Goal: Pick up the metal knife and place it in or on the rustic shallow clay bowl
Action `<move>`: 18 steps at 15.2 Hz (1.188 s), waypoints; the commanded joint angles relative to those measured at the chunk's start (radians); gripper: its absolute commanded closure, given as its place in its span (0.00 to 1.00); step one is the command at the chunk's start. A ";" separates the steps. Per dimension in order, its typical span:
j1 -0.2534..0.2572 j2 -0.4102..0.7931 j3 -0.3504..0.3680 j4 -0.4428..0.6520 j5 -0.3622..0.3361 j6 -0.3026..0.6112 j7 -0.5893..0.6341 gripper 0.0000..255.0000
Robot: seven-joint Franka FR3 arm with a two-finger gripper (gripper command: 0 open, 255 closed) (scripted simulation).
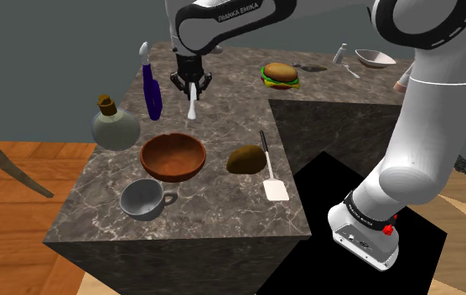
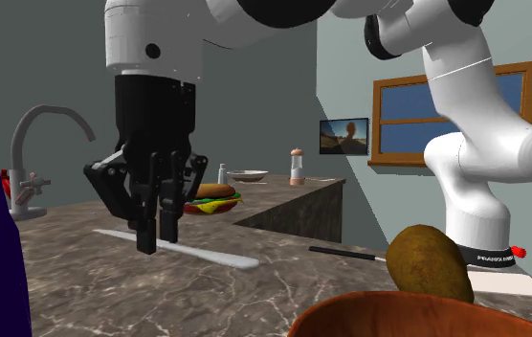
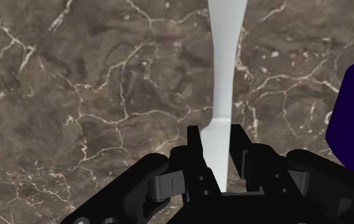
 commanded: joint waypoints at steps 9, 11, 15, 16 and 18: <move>0.000 -0.033 0.008 0.088 0.021 -0.118 -0.023 1.00; 0.001 -0.037 0.009 0.110 0.024 -0.143 -0.027 1.00; 0.019 -0.075 0.025 0.085 0.034 -0.158 0.005 1.00; 0.028 -0.091 0.032 0.063 0.038 -0.154 0.023 1.00; 0.047 -0.121 0.048 0.025 0.045 -0.148 0.059 1.00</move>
